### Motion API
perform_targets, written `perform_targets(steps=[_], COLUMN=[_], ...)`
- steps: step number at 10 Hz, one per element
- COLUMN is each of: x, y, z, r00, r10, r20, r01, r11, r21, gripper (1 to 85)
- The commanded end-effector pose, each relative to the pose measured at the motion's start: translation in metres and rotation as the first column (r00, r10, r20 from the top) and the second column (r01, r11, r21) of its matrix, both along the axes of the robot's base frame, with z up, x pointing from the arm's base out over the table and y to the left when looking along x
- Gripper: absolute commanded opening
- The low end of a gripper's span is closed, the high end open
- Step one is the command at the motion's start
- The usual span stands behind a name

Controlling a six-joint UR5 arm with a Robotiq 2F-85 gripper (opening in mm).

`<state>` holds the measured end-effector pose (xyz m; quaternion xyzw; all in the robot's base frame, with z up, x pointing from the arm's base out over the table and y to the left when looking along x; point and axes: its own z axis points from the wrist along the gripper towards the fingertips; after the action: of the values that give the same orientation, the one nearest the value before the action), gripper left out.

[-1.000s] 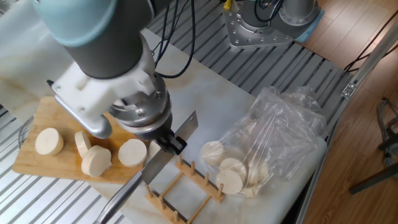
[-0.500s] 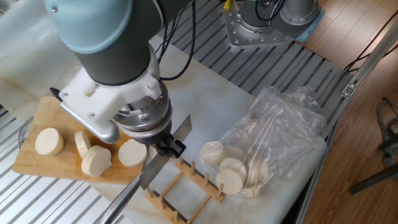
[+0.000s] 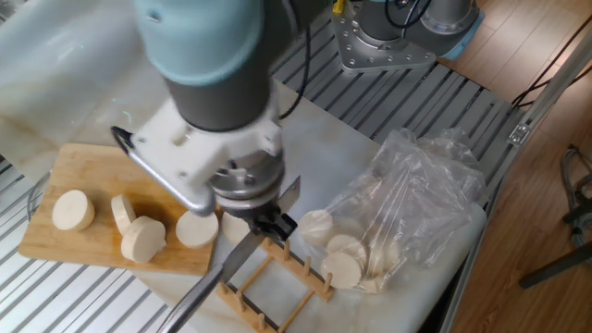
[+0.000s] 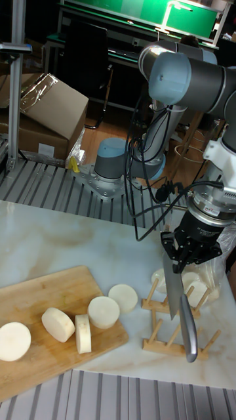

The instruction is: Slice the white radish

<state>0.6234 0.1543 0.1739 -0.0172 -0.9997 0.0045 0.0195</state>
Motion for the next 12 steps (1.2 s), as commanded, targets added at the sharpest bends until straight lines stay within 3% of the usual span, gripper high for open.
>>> perform_targets(steps=[1, 3, 5, 7, 12], x=[0.008, 0.016, 0.023, 0.018, 0.016], y=[0.007, 0.002, 0.002, 0.000, 0.000], z=[-0.018, -0.038, -0.054, -0.058, -0.070], r00=[1.000, 0.999, 0.997, 0.997, 0.997], r10=[-0.007, -0.003, -0.010, -0.006, -0.009], r20=[0.026, 0.052, 0.077, 0.070, 0.078], r01=[0.008, 0.006, 0.013, 0.010, 0.013], r11=[1.000, 0.998, 0.999, 0.998, 0.999], r21=[-0.018, -0.063, -0.042, -0.058, -0.047], gripper=[1.3, 1.3, 1.3, 1.3, 1.3])
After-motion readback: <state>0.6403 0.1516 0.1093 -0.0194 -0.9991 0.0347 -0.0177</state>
